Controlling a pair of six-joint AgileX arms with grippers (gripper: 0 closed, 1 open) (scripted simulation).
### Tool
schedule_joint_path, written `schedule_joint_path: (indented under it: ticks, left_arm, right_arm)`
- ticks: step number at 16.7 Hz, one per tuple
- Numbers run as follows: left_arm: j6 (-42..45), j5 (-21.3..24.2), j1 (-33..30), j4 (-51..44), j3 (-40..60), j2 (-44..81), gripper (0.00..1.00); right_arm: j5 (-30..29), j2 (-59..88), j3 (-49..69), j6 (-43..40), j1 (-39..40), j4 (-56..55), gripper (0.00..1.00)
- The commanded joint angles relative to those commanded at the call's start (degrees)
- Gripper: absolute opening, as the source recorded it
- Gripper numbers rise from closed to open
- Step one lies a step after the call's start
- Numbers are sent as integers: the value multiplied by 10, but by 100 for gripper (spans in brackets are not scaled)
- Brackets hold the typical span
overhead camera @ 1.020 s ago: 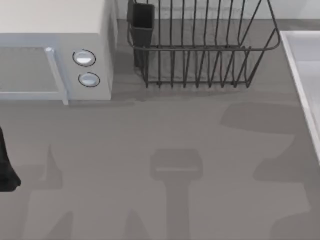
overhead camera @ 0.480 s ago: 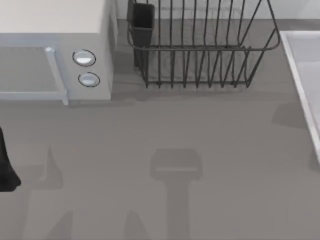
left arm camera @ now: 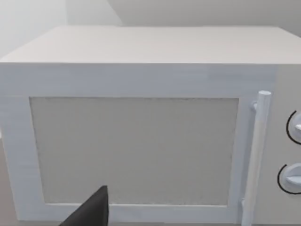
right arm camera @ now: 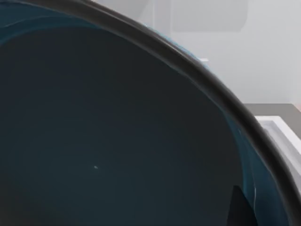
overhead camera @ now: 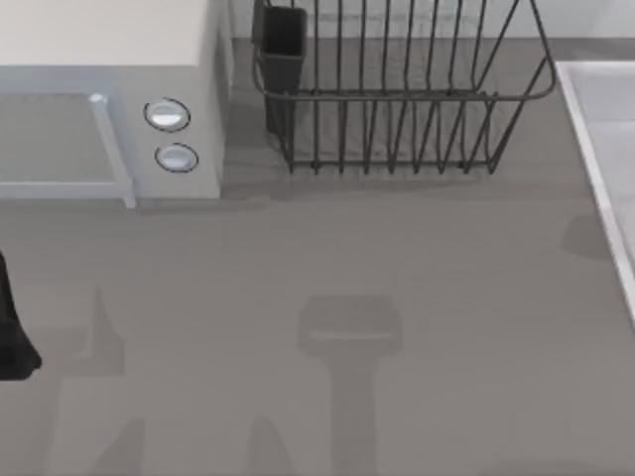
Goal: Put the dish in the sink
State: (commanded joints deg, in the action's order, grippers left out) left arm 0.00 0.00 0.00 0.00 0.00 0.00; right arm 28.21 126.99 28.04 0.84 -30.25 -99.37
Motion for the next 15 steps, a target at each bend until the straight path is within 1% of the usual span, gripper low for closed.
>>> schedule_joint_path:
  ticks: [1,14,15]
  left_arm:
    - [0,0,0,0,0,0,100]
    - [0,0,0,0,0,0,100]
    - [0,0,0,0,0,0,100]
  right_arm:
    - [0,0,0,0,0,0,0]
    - [0,0,0,0,0,0,98]
    - [0,0,0,0,0,0,100]
